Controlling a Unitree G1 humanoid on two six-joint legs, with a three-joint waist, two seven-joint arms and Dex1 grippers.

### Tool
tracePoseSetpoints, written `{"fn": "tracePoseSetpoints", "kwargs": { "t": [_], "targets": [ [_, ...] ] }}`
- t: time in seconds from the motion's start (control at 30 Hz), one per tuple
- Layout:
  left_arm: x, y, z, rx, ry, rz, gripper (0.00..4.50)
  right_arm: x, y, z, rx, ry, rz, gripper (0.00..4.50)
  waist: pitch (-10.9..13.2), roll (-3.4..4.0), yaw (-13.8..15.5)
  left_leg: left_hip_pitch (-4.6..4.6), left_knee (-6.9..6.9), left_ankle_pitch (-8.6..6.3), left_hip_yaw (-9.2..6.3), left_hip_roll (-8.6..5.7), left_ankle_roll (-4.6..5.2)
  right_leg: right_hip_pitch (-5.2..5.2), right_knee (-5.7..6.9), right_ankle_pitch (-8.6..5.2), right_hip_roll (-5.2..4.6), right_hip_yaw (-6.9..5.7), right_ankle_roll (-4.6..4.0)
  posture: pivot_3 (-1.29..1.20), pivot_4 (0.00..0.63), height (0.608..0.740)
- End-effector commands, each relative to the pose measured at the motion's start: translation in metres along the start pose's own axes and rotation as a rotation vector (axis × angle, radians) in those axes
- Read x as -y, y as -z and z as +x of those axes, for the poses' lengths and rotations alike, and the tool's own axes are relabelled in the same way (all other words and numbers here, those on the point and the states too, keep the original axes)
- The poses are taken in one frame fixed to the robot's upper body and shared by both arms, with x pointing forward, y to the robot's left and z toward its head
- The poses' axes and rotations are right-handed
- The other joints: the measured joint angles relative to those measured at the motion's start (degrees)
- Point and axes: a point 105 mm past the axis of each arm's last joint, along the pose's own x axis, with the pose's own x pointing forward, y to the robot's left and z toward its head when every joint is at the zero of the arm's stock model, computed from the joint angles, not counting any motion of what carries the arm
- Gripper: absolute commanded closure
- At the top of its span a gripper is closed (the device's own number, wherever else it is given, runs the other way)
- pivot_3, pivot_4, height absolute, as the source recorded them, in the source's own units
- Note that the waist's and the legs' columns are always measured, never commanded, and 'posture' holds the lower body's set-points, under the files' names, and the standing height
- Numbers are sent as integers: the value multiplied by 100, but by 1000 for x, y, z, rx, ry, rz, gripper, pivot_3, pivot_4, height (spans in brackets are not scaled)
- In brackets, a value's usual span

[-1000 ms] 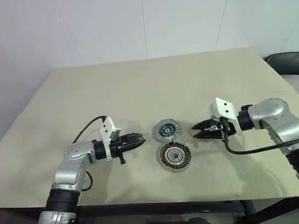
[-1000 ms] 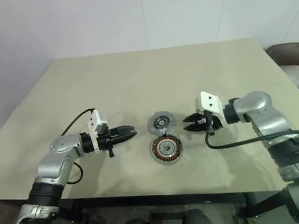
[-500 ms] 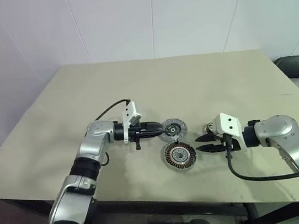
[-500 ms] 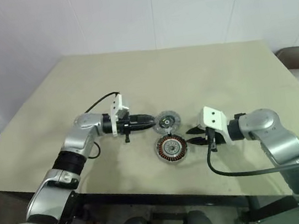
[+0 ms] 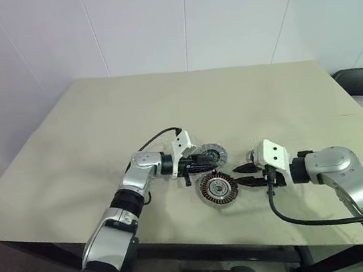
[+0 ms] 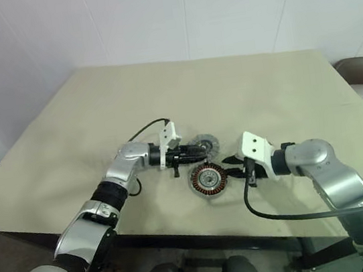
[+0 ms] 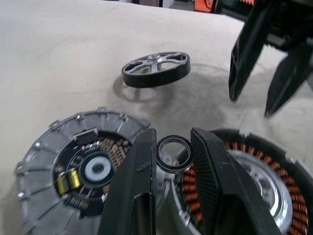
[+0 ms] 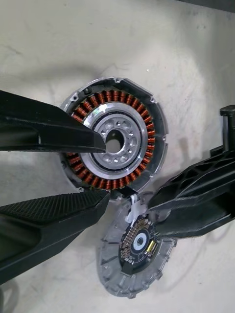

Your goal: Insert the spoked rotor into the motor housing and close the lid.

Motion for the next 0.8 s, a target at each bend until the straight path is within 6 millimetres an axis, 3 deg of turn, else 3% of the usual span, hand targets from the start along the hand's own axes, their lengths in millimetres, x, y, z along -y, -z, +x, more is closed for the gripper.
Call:
{"fn": "tracePoseSetpoints", "kwargs": {
  "t": [0.03, 0.2, 0.37, 0.57, 0.8],
  "targets": [
    [3, -12, 5, 45, -12, -4, 3778, 8, -13, 1, 32, 21, -46, 3223, 0, 0, 1, 0, 0, 0, 0, 0, 0, 1, 0, 0, 0, 0, 0, 0, 0, 740],
    [18, -16, 7, 58, 24, -68, 3778, 9, -12, 3, 23, 7, -59, 3223, 0, 0, 1, 0, 0, 0, 0, 1, 0, 0, 1, 0, 0, 2, 0, 0, 0, 740],
    [30, -13, -5, 30, 51, -106, 3778, 13, -12, 5, 16, -1, -74, 3223, -1, 2, -5, 4, 1, 0, 1, 3, 0, 1, 5, 0, 0, 5, 0, 0, 0, 740],
    [36, -11, -12, 8, 54, -148, 3778, 13, -14, 9, 21, -12, -84, 3223, -1, 2, 8, 6, 2, 0, 2, 3, -1, 2, 7, 0, 0, 6, -1, 0, 0, 740],
    [33, 3, -2, -16, 18, -154, 3778, 14, -17, 11, 35, -7, -86, 3223, -1, 2, 4, 5, 4, 0, 2, 2, -1, 2, 6, 0, -2, 8, -1, 0, 0, 740]
  ]
}}
